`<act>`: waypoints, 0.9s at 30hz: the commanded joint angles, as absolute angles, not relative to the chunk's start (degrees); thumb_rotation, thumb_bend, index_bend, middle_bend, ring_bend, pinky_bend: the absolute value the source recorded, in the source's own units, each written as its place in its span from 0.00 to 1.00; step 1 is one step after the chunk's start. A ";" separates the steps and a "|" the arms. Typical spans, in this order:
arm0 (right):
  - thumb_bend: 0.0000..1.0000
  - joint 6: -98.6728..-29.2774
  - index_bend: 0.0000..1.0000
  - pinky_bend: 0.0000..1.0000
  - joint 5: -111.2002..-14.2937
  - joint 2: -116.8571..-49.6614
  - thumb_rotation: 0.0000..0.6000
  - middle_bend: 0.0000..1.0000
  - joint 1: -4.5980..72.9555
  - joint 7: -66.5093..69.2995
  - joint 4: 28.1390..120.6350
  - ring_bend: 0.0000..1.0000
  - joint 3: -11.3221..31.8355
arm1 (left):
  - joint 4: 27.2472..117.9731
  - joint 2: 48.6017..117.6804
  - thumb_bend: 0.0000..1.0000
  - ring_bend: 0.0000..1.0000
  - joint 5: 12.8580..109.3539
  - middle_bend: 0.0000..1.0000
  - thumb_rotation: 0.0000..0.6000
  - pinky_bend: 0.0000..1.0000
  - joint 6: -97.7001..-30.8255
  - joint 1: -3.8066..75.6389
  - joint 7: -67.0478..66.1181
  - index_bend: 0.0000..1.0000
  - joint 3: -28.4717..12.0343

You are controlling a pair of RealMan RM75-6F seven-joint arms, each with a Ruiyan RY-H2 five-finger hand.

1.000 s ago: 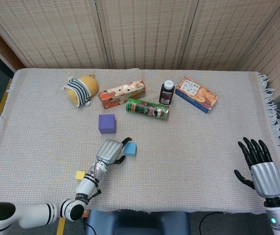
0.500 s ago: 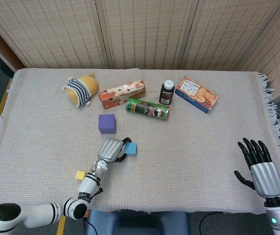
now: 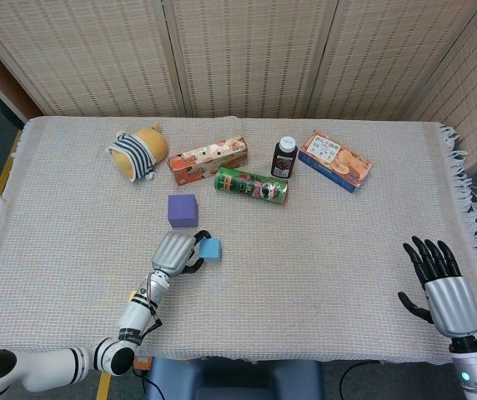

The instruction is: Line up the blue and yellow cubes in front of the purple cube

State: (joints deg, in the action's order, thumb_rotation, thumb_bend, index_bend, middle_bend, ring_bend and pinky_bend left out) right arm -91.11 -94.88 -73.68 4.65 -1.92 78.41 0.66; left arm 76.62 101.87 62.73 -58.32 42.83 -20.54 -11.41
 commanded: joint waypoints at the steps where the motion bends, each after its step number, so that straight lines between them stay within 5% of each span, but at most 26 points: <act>1: 0.00 -90.98 0.00 0.00 -94.88 -73.65 0.91 0.00 4.67 -1.97 78.48 0.00 0.62 | 77.18 100.94 0.36 1.00 62.35 1.00 1.00 1.00 -58.44 42.30 -20.91 0.51 -11.15; 19: 0.00 -88.31 0.00 0.00 -94.75 -73.60 0.91 0.00 5.22 -2.90 79.48 0.00 -0.23 | 71.82 99.35 0.36 1.00 59.78 1.00 1.00 1.00 -54.87 42.34 -17.86 0.49 -12.22; 27: 0.00 -87.83 0.00 0.00 -94.52 -73.44 0.91 0.00 5.25 -3.23 79.87 0.00 -0.32 | 71.20 99.36 0.36 1.00 61.04 1.00 1.00 1.00 -54.99 42.35 -17.00 0.32 -11.94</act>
